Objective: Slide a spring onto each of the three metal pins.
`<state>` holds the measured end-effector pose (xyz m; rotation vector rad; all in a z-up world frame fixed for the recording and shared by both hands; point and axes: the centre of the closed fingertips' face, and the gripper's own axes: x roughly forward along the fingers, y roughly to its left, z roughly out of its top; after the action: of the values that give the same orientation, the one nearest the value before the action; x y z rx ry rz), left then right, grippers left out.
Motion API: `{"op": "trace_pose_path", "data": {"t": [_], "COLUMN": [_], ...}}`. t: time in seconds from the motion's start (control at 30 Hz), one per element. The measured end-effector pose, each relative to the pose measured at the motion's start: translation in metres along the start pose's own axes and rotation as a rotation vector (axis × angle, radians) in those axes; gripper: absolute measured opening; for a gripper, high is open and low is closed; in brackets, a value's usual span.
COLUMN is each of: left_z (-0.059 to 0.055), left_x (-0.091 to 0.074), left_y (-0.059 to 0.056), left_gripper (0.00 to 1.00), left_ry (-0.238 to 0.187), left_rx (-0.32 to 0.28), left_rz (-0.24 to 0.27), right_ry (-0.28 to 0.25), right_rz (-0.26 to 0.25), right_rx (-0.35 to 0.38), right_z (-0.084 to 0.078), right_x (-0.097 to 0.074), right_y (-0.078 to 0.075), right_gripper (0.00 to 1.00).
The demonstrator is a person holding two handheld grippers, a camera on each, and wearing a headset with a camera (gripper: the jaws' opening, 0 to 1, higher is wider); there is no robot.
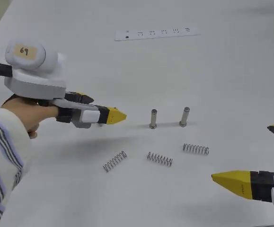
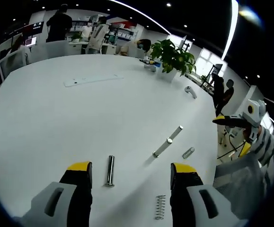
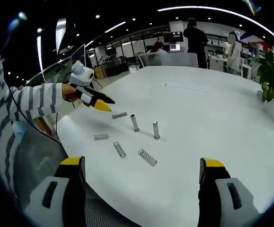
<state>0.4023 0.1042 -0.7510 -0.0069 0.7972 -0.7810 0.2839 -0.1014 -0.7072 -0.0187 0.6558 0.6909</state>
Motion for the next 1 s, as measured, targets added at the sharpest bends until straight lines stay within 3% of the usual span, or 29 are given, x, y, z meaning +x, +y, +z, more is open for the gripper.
{"op": "trace_pose_path", "data": {"t": [0.43, 1.0], "left_z": [-0.004, -0.011], "left_x": [0.02, 0.038], "left_y": [-0.005, 0.008], "left_gripper": [0.57, 0.45], "left_ry": [0.014, 0.042], "left_rx": [-0.033, -0.072], "left_rz": [-0.019, 0.022], "right_ry": [-0.015, -0.014], "right_rz": [0.02, 0.029], "right_rx": [0.019, 0.027], "right_z": [0.001, -0.001], "right_x": [0.002, 0.005], "right_y": [0.004, 0.006], "right_gripper": [1.0, 1.0]}}
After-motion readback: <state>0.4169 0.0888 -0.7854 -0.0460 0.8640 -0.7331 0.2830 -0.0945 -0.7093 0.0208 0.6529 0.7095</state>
